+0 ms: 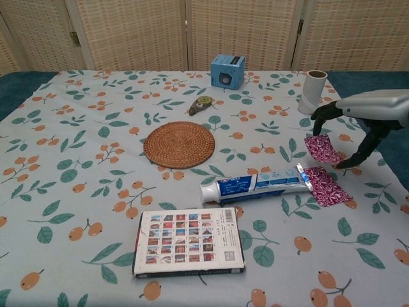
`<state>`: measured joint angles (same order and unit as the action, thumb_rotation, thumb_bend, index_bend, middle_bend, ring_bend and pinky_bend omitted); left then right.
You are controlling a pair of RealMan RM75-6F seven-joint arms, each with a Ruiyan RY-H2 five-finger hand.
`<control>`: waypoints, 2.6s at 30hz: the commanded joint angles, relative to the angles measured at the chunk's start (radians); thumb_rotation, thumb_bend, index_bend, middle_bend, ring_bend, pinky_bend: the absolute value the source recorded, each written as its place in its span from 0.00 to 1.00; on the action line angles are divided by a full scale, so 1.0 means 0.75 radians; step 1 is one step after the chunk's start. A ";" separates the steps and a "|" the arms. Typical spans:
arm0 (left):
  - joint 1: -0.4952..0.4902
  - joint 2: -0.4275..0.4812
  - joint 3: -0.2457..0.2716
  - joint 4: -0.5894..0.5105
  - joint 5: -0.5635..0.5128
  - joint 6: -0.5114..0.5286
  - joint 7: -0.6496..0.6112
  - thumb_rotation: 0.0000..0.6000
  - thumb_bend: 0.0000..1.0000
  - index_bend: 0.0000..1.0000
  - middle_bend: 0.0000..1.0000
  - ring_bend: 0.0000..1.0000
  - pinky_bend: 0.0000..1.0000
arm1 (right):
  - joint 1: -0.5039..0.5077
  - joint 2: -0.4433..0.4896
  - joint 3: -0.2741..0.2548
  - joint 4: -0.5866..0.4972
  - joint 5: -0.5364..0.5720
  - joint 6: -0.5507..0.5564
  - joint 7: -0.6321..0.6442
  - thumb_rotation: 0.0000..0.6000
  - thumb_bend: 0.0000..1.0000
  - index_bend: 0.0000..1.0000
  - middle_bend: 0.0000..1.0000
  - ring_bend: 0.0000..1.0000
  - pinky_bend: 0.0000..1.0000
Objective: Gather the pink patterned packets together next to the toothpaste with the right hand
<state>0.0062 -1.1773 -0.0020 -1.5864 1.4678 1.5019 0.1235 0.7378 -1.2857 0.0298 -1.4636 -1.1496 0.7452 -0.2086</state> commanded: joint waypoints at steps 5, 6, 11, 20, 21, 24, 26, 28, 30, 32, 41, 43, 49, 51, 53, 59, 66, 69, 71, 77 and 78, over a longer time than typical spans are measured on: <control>-0.004 -0.001 0.000 0.006 0.011 0.002 -0.013 1.00 0.43 0.24 0.20 0.20 0.00 | -0.074 -0.005 -0.054 -0.076 -0.021 0.048 0.015 0.78 0.22 0.31 0.12 0.00 0.00; -0.003 -0.002 0.001 0.009 0.012 0.002 -0.016 1.00 0.43 0.24 0.20 0.20 0.00 | -0.081 -0.013 -0.054 -0.077 -0.023 0.060 0.011 0.79 0.22 0.31 0.12 0.00 0.00; -0.001 -0.005 0.004 0.022 0.011 0.000 -0.030 1.00 0.43 0.24 0.20 0.20 0.00 | -0.095 -0.043 -0.041 -0.067 -0.009 0.079 0.011 0.78 0.22 0.31 0.11 0.00 0.00; 0.006 -0.010 0.006 0.051 0.004 0.000 -0.062 1.00 0.43 0.24 0.20 0.20 0.00 | -0.086 -0.066 -0.022 -0.074 0.046 0.047 -0.012 0.78 0.22 0.30 0.11 0.00 0.00; 0.006 -0.012 0.006 0.054 0.004 0.000 -0.064 1.00 0.43 0.24 0.20 0.20 0.00 | -0.083 -0.065 -0.019 -0.080 0.053 0.041 -0.013 0.78 0.22 0.29 0.11 0.00 0.00; 0.006 -0.014 0.006 0.058 0.004 -0.002 -0.067 1.00 0.43 0.24 0.20 0.20 0.00 | -0.076 -0.063 -0.014 -0.087 0.067 0.033 -0.028 0.78 0.22 0.28 0.11 0.00 0.00; 0.005 -0.015 0.006 0.062 0.005 -0.003 -0.069 1.00 0.43 0.24 0.20 0.20 0.00 | -0.071 -0.065 -0.010 -0.090 0.080 0.031 -0.039 0.78 0.22 0.27 0.11 0.00 0.00; 0.006 -0.016 0.006 0.064 0.004 -0.003 -0.072 1.00 0.43 0.24 0.20 0.20 0.00 | -0.066 -0.067 -0.007 -0.088 0.094 0.026 -0.049 0.78 0.22 0.27 0.11 0.00 0.00; 0.006 -0.016 0.007 0.067 0.004 -0.004 -0.074 1.00 0.43 0.24 0.20 0.20 0.00 | -0.062 -0.068 -0.006 -0.087 0.106 0.021 -0.058 0.78 0.22 0.26 0.11 0.00 0.00; 0.007 -0.017 0.007 0.069 0.002 -0.005 -0.076 1.00 0.43 0.24 0.20 0.20 0.00 | -0.059 -0.070 -0.005 -0.090 0.117 0.017 -0.064 0.78 0.22 0.24 0.11 0.00 0.00; 0.007 -0.020 0.007 0.077 0.004 -0.004 -0.081 1.00 0.43 0.24 0.20 0.20 0.00 | -0.058 -0.058 -0.018 -0.121 0.136 0.017 -0.087 0.78 0.22 0.21 0.11 0.00 0.00; 0.007 -0.021 0.007 0.078 0.005 -0.005 -0.080 1.00 0.43 0.24 0.20 0.20 0.00 | -0.058 -0.059 -0.020 -0.119 0.140 0.019 -0.095 0.78 0.22 0.20 0.11 0.00 0.00; 0.010 -0.022 0.008 0.080 0.004 -0.004 -0.085 1.00 0.43 0.24 0.20 0.20 0.00 | -0.056 -0.067 -0.027 -0.111 0.147 0.021 -0.111 0.78 0.22 0.19 0.10 0.00 0.00; 0.010 -0.022 0.008 0.081 0.005 -0.003 -0.085 1.00 0.43 0.24 0.20 0.20 0.00 | -0.057 -0.068 -0.030 -0.108 0.148 0.030 -0.126 0.78 0.22 0.17 0.10 0.00 0.00; 0.010 -0.022 0.008 0.081 0.004 -0.004 -0.086 1.00 0.43 0.24 0.20 0.20 0.00 | -0.057 -0.068 -0.031 -0.112 0.151 0.036 -0.136 0.78 0.22 0.16 0.10 0.00 0.00; 0.007 -0.022 0.007 0.078 0.012 -0.001 -0.086 1.00 0.43 0.24 0.20 0.20 0.00 | -0.083 -0.029 -0.024 -0.171 0.121 0.098 -0.123 0.78 0.22 0.15 0.10 0.00 0.00; 0.004 -0.023 0.003 0.078 0.015 0.002 -0.087 1.00 0.43 0.24 0.20 0.20 0.00 | -0.227 0.087 -0.022 -0.294 0.008 0.366 -0.059 0.83 0.22 0.15 0.10 0.00 0.00; 0.003 -0.026 -0.004 0.071 0.019 0.013 -0.075 1.00 0.43 0.24 0.20 0.20 0.00 | -0.330 0.110 -0.038 -0.328 -0.073 0.563 -0.073 0.97 0.22 0.15 0.10 0.00 0.00; 0.004 -0.028 -0.008 0.065 0.021 0.024 -0.065 1.00 0.43 0.24 0.20 0.20 0.00 | -0.391 0.117 -0.054 -0.338 -0.127 0.672 -0.081 1.00 0.22 0.15 0.10 0.00 0.00; 0.016 -0.037 -0.022 0.029 0.027 0.076 -0.011 1.00 0.43 0.24 0.20 0.19 0.00 | -0.581 0.136 -0.102 -0.330 -0.296 0.970 -0.031 1.00 0.22 0.15 0.10 0.00 0.00; 0.019 -0.041 -0.027 0.019 0.033 0.093 0.008 1.00 0.43 0.25 0.20 0.19 0.00 | -0.608 0.141 -0.106 -0.323 -0.317 1.004 -0.007 1.00 0.22 0.15 0.10 0.00 0.00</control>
<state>0.0168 -1.2037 -0.0164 -1.5616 1.4886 1.5561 0.1126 0.3517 -1.1961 -0.0288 -1.7055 -1.3246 1.4193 -0.2475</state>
